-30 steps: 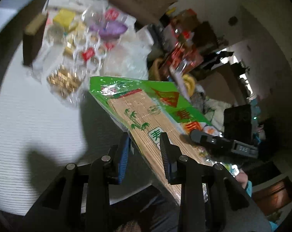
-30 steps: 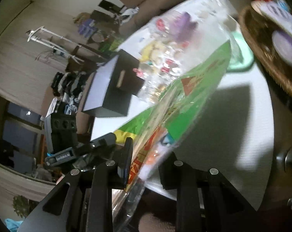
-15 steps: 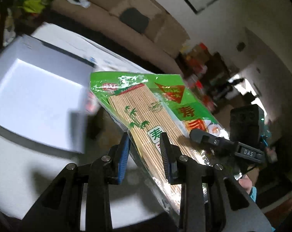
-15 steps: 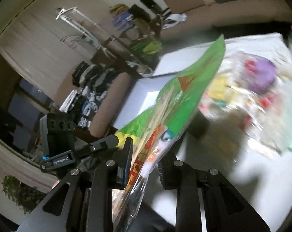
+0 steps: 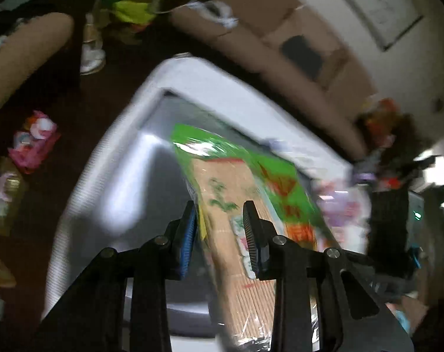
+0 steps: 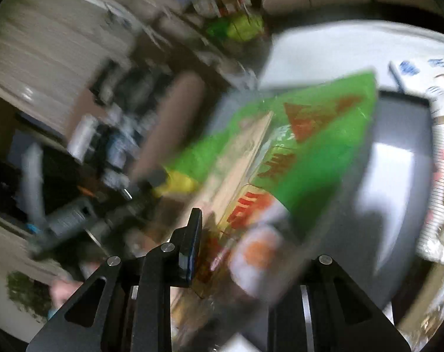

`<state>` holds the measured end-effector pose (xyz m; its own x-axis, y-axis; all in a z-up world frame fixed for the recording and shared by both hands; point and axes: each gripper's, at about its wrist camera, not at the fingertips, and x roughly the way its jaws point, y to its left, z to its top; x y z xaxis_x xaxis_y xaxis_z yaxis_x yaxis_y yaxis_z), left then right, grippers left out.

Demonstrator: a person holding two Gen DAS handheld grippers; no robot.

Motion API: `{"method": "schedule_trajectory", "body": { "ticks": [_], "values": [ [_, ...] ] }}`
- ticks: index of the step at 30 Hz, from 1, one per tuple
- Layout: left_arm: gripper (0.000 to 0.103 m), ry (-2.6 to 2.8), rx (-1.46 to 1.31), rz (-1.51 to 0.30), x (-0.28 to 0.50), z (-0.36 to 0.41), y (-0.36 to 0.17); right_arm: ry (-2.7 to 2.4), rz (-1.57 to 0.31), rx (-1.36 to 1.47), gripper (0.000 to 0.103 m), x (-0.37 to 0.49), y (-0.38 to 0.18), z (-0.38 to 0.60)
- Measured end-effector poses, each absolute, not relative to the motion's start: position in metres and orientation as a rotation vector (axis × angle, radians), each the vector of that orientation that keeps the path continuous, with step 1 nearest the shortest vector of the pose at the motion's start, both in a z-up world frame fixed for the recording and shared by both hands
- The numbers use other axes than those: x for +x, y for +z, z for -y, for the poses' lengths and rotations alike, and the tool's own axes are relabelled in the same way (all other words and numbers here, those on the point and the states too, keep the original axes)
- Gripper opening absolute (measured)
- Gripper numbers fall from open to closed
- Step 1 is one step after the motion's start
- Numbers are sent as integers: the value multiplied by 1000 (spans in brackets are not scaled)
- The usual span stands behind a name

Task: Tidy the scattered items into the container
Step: 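Carry the green nori bag with the left gripper into the open box, then open the left gripper to release the bag and withdraw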

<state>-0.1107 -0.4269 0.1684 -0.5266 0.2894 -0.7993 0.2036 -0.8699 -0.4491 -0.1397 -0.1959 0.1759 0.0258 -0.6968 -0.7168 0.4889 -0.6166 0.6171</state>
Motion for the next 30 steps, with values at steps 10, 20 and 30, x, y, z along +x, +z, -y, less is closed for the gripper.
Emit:
{"method": "schedule_trajectory", "body": {
  "ticks": [10,20,30],
  "values": [
    [30,2671,-1509,608,-102,426,167,-1736,-252,1676,72,-145,123,220],
    [31,2653,-1560,457,-85,401,175,-1697,-374,1888,77,-170,73,231],
    [31,2691,-1620,433,-78,427,148,-1777,-427,1764,72,-161,66,268]
  ]
}}
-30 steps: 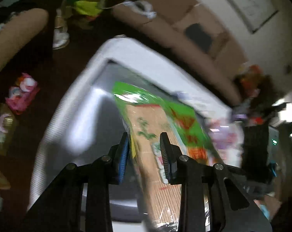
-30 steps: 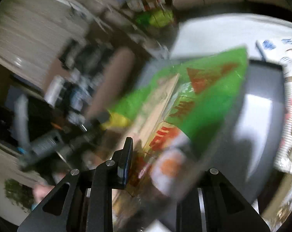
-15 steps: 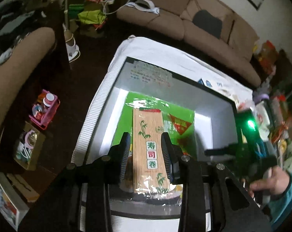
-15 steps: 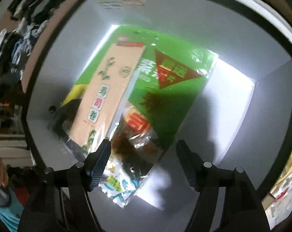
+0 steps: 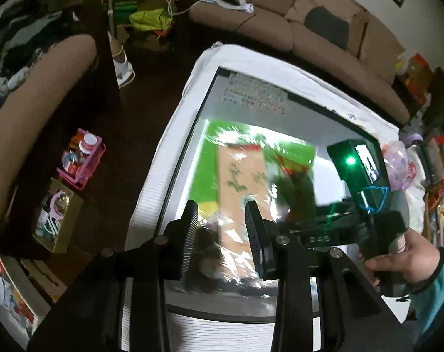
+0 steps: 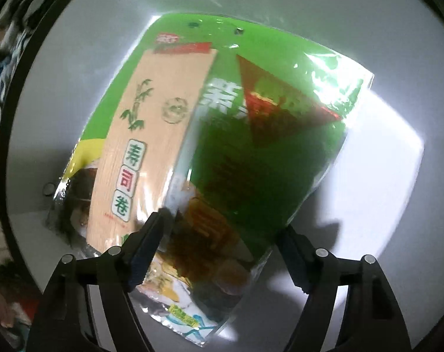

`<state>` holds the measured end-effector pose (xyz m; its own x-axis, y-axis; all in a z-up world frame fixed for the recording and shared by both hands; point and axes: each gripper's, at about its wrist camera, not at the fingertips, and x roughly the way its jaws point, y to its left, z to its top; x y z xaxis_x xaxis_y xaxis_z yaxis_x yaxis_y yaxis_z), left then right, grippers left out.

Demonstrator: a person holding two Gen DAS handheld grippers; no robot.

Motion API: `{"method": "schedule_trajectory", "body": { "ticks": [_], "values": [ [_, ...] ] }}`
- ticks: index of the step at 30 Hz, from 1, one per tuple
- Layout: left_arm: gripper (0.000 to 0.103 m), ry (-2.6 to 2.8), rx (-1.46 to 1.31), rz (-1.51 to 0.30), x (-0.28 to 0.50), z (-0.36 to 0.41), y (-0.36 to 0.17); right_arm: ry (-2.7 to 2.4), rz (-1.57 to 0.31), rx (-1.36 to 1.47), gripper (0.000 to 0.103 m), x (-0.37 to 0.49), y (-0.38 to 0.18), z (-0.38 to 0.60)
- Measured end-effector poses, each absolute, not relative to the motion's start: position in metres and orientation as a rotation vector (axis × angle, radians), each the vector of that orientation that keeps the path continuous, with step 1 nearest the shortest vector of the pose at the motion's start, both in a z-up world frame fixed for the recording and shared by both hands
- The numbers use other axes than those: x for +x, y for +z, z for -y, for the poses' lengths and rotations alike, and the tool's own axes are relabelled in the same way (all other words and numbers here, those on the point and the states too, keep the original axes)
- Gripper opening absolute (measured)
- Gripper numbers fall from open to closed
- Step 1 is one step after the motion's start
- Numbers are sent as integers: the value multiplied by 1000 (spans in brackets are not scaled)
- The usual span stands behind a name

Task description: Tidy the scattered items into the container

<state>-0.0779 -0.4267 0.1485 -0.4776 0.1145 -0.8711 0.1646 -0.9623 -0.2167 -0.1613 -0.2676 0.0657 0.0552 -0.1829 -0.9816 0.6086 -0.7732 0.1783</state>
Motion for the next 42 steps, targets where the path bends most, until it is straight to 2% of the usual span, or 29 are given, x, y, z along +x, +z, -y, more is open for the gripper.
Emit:
{"method": "schedule_trajectory", "body": {
  "ticks": [3,9,11,14,15,17,18,19,20,22,28,34,42],
  "values": [
    [31,-2646,1605,-458,-77,426,140,-1806,-573,1700,72,-150,66,285],
    [33,-2678,1614,-462,-77,411,145,-1769,-452,1808,76,-175,77,247],
    [48,-2698,1606,-458,-76,403,149,-1796,-435,1765,83,-179,98,231],
    [64,-2706,1590,-376,-73,384,155,-1776,-337,1681,84,-177,137,204],
    [66,-2703,1590,-349,-73,377,156,-1774,-315,1649,84,-174,148,195],
    [80,-2709,1589,-344,-69,366,160,-1769,-271,1565,85,-163,176,177],
    [83,-2717,1589,-368,-68,362,162,-1771,-256,1531,86,-154,188,172],
    [99,-2723,1592,-407,-65,358,164,-1775,-239,1493,87,-147,201,162],
    [103,-2725,1598,-438,-63,354,165,-1782,-226,1465,89,-137,212,165],
    [103,-2734,1609,-485,-59,346,167,-1797,-204,1427,95,-127,226,154],
    [103,-2824,1548,-519,-42,293,189,-1887,-125,1358,95,-100,254,52],
    [103,-2947,1430,-443,-15,206,198,-2069,-50,1319,95,-75,261,-53],
    [103,-2990,1336,-319,1,95,174,-2285,10,1222,95,-32,244,-146]
  ]
}}
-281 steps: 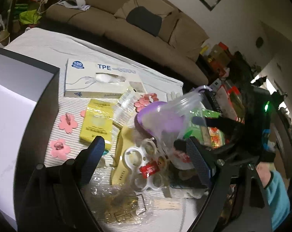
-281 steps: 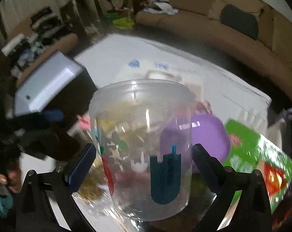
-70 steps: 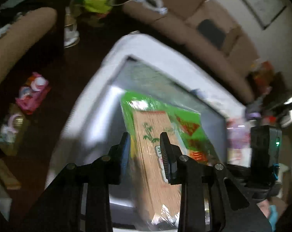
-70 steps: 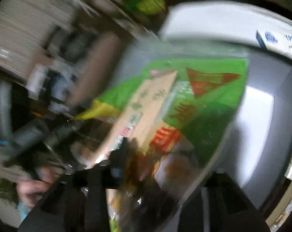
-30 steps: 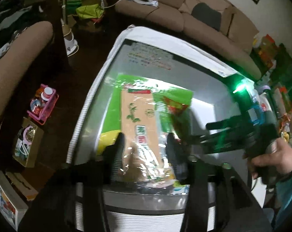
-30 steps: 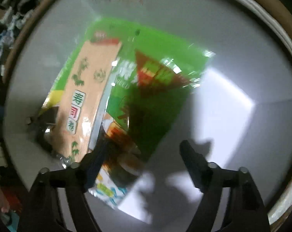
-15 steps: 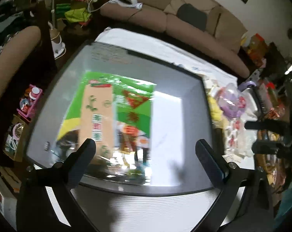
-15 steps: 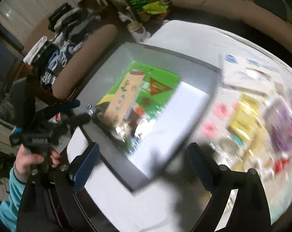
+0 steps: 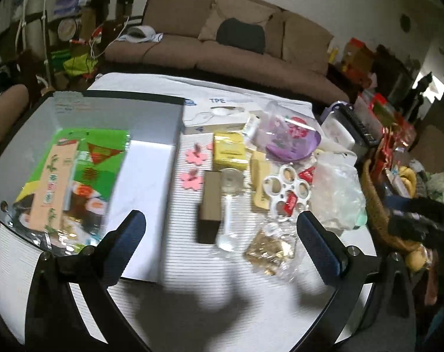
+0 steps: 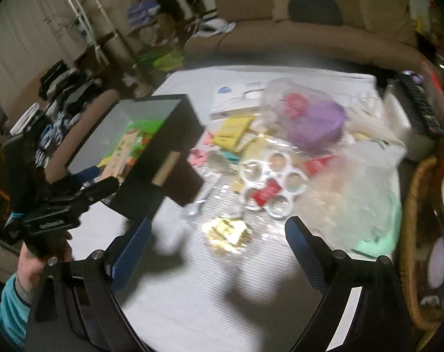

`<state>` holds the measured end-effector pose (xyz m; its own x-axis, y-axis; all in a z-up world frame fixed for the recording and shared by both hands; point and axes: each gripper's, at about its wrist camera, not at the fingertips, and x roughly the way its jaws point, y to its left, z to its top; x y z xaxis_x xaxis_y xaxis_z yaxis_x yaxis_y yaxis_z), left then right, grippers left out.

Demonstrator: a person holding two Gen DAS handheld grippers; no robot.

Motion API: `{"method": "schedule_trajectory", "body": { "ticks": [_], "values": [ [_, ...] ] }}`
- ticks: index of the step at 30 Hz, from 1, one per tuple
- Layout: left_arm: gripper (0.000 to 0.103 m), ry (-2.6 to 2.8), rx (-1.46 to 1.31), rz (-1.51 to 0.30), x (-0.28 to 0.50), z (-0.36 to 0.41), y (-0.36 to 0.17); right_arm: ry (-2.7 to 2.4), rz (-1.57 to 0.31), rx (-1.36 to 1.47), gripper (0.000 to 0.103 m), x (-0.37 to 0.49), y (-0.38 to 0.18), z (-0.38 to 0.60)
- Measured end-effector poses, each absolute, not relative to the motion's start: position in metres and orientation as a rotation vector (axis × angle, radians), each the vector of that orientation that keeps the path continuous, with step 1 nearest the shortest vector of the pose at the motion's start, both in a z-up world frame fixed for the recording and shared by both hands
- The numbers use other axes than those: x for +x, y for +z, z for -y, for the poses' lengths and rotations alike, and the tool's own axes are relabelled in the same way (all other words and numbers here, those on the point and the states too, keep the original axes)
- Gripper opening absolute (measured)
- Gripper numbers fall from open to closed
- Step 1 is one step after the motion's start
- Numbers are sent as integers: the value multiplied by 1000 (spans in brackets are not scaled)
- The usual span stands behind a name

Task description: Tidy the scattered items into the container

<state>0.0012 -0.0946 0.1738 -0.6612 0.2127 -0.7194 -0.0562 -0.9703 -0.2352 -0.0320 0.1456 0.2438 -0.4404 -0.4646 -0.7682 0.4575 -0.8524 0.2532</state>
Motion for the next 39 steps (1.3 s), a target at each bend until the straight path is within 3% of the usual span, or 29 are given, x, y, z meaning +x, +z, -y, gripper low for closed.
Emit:
{"method": "schedule_trajectory", "body": {
  "ticks": [7,12,18,30,33,35,39],
  "values": [
    [101,2843,-1247,183,-5,53,136,-2366,12,1118,95,-17,216,-177],
    [96,2840,-1301,127,-18,46,115,-2337,103,1147,95,-31,189,-195],
    [96,2874,-1282,-25,-22,34,106,-2322,175,1188,95,-45,170,-215],
    [95,2758,-1206,-36,-32,3,111,-2419,198,1283,95,-59,147,-257],
    [81,2719,-1180,-32,-37,-11,113,-2421,188,1267,95,-58,148,-253],
    [59,2696,-1167,-51,-42,-21,117,-2415,194,1248,95,-57,151,-249],
    [57,2688,-1105,40,-48,-13,130,-2405,207,1202,95,-61,166,-237]
  ]
}}
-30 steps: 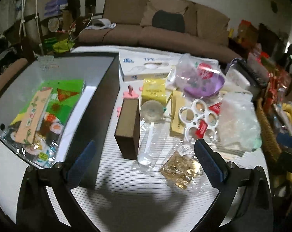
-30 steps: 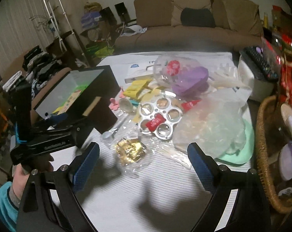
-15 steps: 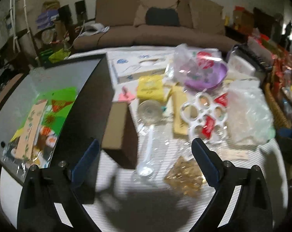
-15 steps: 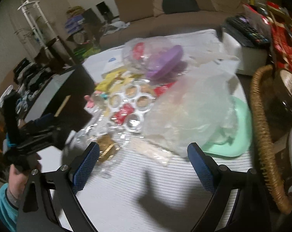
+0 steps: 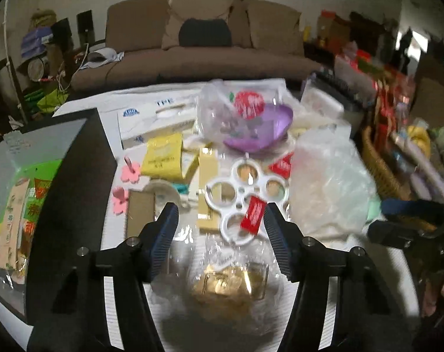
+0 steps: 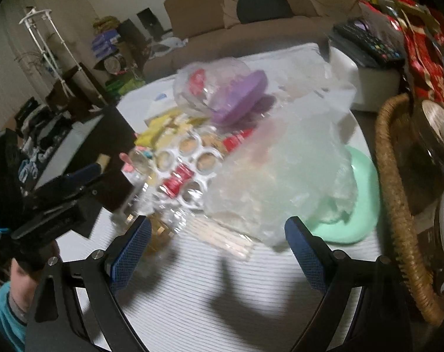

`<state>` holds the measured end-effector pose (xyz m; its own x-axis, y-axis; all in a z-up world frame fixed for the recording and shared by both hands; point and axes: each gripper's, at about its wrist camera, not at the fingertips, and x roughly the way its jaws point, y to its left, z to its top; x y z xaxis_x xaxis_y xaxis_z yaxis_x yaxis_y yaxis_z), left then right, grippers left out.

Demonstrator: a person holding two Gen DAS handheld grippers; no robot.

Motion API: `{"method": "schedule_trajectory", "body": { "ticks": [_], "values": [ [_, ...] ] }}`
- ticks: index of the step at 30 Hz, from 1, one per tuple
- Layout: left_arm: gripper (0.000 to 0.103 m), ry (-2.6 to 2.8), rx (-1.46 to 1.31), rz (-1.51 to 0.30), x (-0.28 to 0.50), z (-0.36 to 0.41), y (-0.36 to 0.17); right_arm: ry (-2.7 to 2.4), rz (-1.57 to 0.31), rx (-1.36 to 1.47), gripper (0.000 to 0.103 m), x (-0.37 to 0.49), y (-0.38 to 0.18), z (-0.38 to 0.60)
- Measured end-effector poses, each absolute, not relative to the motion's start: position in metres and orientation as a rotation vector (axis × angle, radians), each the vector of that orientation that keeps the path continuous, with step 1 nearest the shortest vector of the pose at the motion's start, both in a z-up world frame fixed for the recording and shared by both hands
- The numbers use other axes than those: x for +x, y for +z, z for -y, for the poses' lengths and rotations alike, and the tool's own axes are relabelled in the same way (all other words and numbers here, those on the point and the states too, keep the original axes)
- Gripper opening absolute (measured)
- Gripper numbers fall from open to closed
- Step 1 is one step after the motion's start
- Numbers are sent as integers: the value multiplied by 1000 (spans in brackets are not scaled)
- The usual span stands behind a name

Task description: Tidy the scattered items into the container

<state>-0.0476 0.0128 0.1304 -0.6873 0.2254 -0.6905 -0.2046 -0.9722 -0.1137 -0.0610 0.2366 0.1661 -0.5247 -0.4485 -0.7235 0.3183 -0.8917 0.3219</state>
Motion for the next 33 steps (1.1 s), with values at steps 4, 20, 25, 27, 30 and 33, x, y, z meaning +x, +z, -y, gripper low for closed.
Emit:
{"method": "schedule_trajectory", "body": {
  "ticks": [4,20,25,27,30,33],
  "values": [
    [69,2710,-1083,139,-69,11,142,-2420,134,1174,95,-94,186,-214],
    [89,2560,-1151,431,-97,55,141,-2233,-473,1253,96,-298,219,-96],
    [89,2555,-1138,476,-100,55,146,-2007,-788,1441,96,-317,177,-58],
    [89,2536,-1145,506,-103,55,145,-1963,-891,1491,97,-325,156,-47],
    [89,2520,-1158,515,-103,53,143,-1937,-974,1534,101,-332,133,-38],
    [89,2496,-1181,530,-105,51,139,-1941,-999,1559,102,-335,119,-35]
  ]
}}
